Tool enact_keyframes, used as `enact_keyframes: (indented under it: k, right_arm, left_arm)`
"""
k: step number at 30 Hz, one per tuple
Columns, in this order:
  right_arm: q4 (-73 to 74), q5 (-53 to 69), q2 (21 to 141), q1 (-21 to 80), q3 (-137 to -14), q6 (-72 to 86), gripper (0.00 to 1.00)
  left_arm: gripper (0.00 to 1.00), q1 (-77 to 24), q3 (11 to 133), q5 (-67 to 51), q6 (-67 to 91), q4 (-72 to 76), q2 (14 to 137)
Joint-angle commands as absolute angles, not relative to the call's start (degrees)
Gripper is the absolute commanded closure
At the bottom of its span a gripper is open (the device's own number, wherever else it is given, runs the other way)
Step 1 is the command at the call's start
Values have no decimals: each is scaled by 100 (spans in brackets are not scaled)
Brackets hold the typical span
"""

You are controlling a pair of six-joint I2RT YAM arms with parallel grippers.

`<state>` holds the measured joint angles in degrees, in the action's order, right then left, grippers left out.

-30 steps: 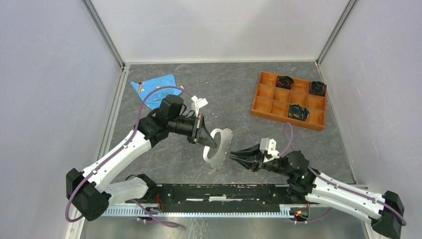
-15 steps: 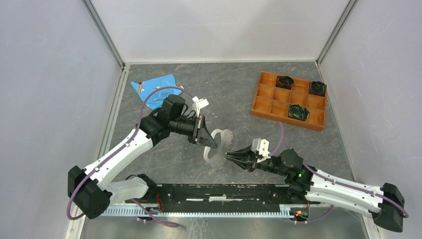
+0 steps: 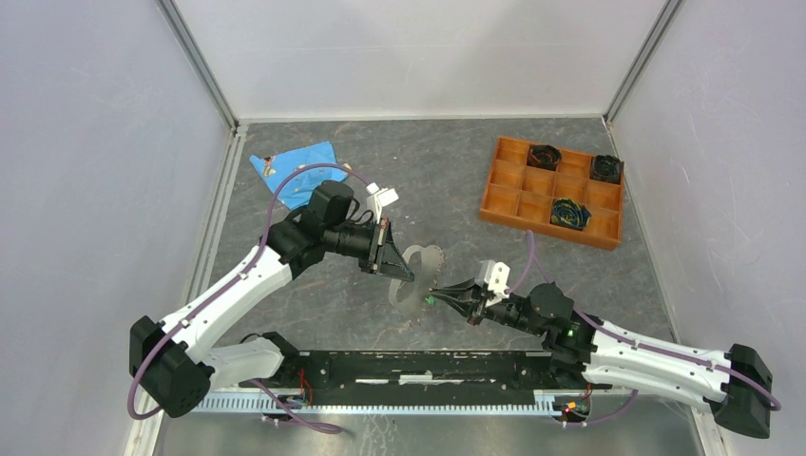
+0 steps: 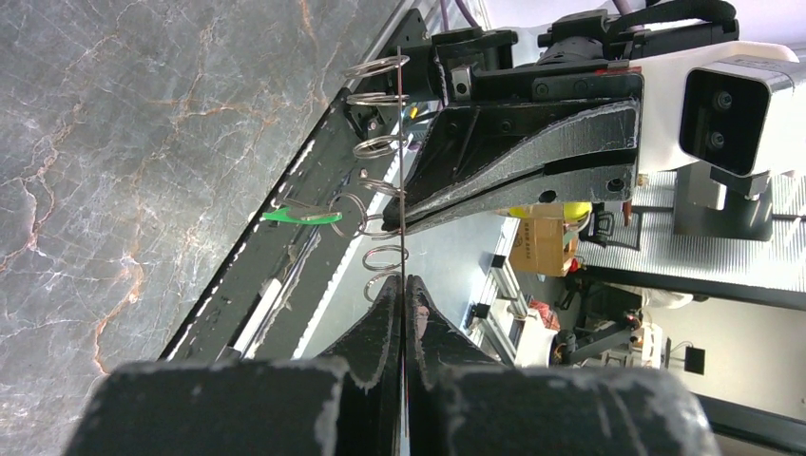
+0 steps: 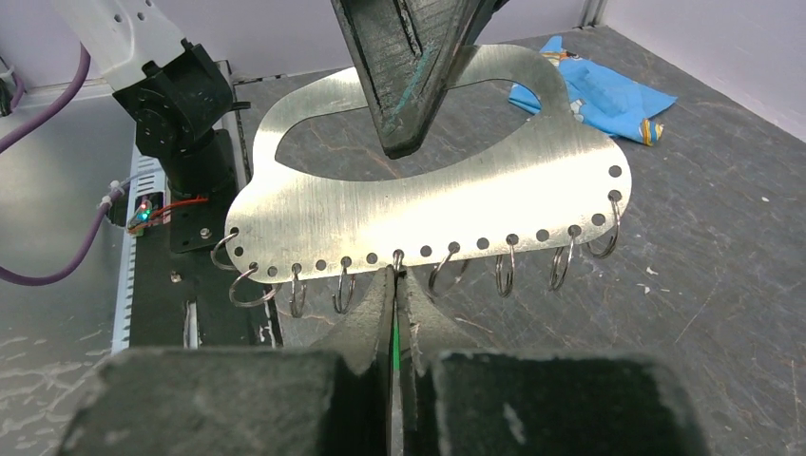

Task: Remove the keys from the keyring

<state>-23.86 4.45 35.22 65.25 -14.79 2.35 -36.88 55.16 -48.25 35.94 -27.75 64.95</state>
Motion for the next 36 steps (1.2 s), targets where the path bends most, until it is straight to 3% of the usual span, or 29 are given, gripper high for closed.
enact_keyframes:
  k: [1, 28, 36]
  right_arm:
    - [-2487, 238, 3376, 6557, -1722, 142, 99]
    - [-3173, 85, 2583, 6560, -985, 211, 99]
    - [-3148, 49, 2341, 6569, -681, 254, 86]
  left_arm:
    - [98, -3719, 5680, -4939, 3475, -2681, 6460]
    - [98, -3653, 5528, -4802, 4043, -2126, 6549]
    - [98, -3613, 5844, -4713, 3862, -2484, 6476]
